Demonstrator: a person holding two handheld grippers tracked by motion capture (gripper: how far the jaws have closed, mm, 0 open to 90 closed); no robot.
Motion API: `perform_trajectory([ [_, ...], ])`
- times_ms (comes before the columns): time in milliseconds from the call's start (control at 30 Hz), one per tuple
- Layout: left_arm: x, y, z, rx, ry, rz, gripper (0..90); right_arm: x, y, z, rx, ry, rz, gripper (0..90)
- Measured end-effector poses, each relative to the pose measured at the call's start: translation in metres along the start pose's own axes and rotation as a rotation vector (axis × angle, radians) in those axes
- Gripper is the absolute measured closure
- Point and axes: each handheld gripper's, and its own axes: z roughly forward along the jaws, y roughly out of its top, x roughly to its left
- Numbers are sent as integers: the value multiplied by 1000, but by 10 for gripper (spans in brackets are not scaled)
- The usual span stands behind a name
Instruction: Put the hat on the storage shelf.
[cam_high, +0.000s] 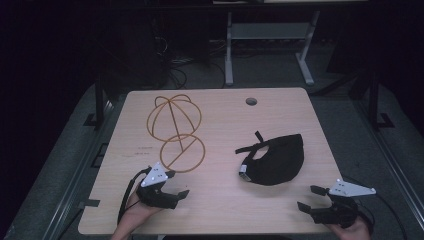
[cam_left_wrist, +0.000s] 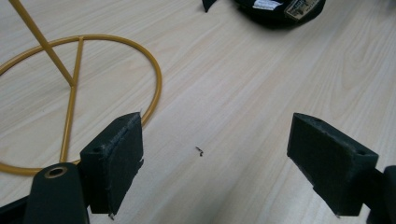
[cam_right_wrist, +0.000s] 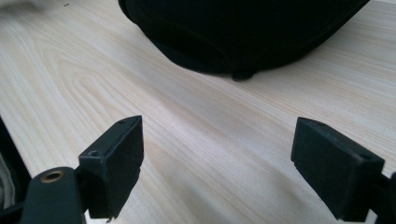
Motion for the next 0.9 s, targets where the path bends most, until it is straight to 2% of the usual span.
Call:
perform_trajectory([
  [133, -3, 1, -1, -2, -1, 14, 184, -2, 0, -2, -19, 9, 10, 167],
  [167, -4, 1, 0, -3, -3, 18, 184, -3, 1, -2, -23, 19, 28, 167],
  [433, -10, 6, 2, -5, -32, 27, 184, -3, 2, -5, -41, 15, 33, 167],
  [533, -16, 11, 4, -10, -55, 37, 184, -2, 2, -4, -40, 17, 28, 167],
  [667, -25, 25, 11, -12, -85, 77, 184, 0, 3, -5, -45, 17, 19, 167],
  [900, -30, 43, 21, -6, -128, 113, 184, -3, 2, -6, -48, 12, 23, 167],
])
